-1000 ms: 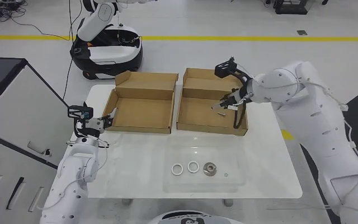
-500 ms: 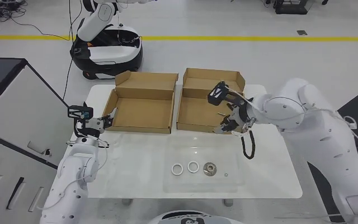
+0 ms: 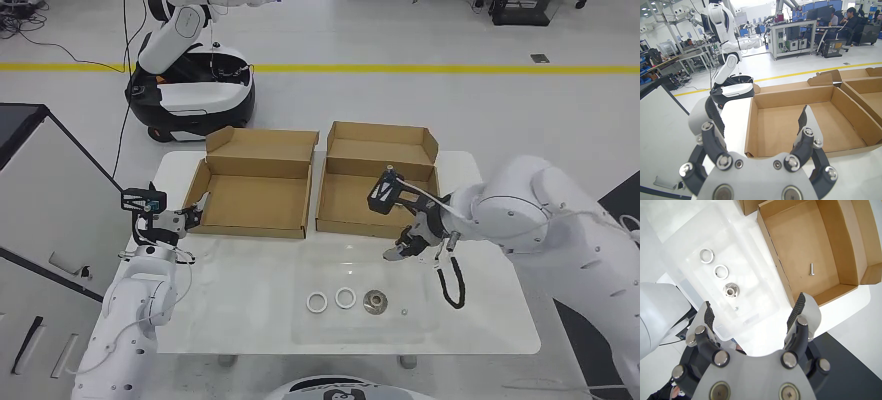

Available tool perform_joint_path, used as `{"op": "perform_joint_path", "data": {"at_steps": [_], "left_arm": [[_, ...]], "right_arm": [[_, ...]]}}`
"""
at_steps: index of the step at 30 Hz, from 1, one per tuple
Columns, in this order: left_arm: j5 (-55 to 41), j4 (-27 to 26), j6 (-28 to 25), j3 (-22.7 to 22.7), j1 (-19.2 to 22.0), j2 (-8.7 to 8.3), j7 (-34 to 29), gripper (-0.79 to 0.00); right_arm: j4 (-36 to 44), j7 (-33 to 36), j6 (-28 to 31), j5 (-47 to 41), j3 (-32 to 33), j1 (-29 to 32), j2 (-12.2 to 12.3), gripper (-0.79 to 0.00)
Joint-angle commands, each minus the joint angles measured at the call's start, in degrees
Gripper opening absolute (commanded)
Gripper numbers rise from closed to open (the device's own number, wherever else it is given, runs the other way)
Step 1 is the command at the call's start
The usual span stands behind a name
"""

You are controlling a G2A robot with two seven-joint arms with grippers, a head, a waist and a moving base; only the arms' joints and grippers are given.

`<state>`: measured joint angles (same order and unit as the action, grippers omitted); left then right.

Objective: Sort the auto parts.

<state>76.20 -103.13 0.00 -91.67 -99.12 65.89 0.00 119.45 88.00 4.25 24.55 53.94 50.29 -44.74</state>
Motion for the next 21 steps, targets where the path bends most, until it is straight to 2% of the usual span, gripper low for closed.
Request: {"op": "perform_joint_path", "data": {"at_steps": [1, 11, 21], "left_arm": [[0.0, 0.0, 0.0, 0.0, 0.0, 0.0, 0.0, 0.0], [0.0, 0.0, 0.0, 0.0, 0.0, 0.0, 0.0, 0.0], [0.0, 0.0, 0.0, 0.0, 0.0, 0.0, 0.0, 0.0]], "right_arm": [[0.0, 0.0, 0.0, 0.0, 0.0, 0.0, 0.0, 0.0], [-0.1, -1.0, 0.5, 0.9, -0.5, 0.8, 0.0, 0.0], [2.9, 0.0, 12.0, 0.7, -6.3, 2.3, 1.3, 0.0]]}}
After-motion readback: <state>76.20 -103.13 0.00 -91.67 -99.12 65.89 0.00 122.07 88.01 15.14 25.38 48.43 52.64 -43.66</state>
